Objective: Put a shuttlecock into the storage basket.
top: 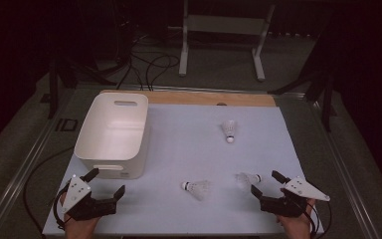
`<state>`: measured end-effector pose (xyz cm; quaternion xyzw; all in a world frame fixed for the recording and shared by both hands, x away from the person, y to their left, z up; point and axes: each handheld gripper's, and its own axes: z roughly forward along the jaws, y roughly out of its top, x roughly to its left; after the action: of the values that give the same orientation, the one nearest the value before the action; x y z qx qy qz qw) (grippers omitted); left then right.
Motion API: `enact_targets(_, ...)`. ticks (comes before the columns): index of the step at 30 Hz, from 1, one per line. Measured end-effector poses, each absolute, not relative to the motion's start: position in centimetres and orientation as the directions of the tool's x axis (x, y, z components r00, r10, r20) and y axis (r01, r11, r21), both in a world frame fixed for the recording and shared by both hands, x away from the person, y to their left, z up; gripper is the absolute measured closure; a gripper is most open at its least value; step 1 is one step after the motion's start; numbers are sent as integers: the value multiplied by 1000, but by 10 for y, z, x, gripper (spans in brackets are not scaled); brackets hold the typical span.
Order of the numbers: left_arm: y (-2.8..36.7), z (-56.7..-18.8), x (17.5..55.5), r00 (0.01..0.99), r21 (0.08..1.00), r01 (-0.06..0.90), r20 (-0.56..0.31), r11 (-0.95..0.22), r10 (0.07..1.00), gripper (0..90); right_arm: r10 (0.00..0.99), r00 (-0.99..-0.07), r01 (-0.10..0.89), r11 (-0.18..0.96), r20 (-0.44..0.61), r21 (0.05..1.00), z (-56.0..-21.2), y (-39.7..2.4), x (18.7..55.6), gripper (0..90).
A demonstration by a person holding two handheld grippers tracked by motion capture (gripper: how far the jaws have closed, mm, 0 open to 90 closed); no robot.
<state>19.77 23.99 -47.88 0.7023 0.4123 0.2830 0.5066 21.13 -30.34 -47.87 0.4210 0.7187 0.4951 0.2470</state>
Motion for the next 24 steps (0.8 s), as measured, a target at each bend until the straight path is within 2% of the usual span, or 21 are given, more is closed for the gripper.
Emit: enact_targets(24,239,-482,199,488,942,304,-29,-138,872,0,868,-490,401,149,74,904,-473,-304,217,75)
